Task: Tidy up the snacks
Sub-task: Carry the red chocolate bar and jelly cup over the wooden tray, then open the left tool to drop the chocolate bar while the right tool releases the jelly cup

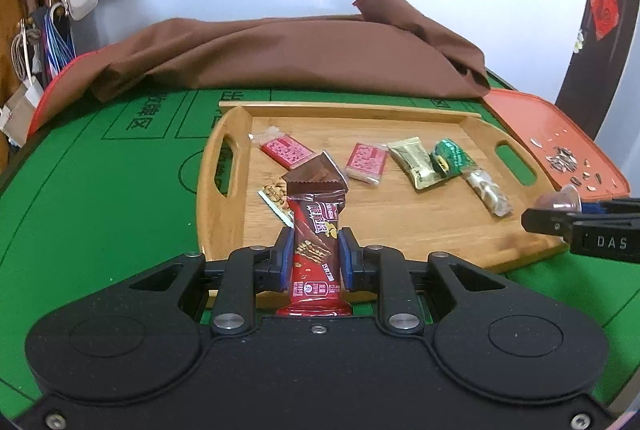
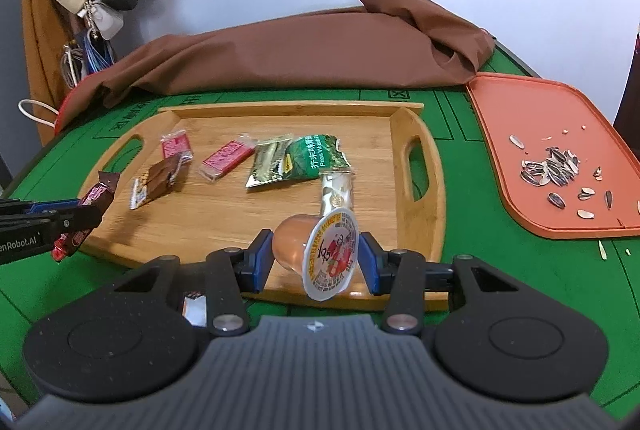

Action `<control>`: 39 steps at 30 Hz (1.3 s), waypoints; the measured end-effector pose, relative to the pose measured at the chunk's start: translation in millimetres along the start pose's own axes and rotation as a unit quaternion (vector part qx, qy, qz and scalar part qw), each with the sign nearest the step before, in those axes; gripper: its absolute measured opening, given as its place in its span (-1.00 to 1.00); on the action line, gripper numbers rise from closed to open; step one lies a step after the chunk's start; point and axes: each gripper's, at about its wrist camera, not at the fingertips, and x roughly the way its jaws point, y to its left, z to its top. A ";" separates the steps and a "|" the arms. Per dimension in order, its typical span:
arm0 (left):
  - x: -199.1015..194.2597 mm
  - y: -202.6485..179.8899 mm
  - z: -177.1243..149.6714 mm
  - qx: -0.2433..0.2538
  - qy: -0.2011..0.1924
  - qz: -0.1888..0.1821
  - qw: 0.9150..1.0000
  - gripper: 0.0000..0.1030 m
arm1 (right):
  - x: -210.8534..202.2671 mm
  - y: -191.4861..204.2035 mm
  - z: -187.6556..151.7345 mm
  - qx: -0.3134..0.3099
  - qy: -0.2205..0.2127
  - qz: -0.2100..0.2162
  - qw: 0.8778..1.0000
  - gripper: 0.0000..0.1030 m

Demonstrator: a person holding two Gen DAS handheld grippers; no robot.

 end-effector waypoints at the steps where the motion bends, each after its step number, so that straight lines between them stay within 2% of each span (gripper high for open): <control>1: 3.8 0.3 1.0 -0.002 0.003 0.001 1.000 -0.58 | 3.0 -0.5 0.6 0.001 0.002 -0.002 1.000 -0.04; 16: 41.4 4.8 5.2 -0.011 0.024 0.026 0.999 -0.58 | 41.8 -2.7 7.2 0.011 0.030 -0.002 0.999 -0.04; 36: 73.4 12.6 17.8 -0.024 0.032 0.043 0.998 -0.57 | 68.5 -2.3 18.6 0.013 0.034 -0.005 0.999 -0.03; 37: 74.2 12.2 18.3 -0.024 0.035 0.044 0.998 -0.56 | 69.1 -2.8 19.0 0.014 0.033 -0.001 0.999 -0.02; 39: 71.8 11.6 19.3 -0.025 0.035 0.044 0.998 -0.36 | 70.5 -4.0 20.7 0.016 0.032 0.006 0.999 0.06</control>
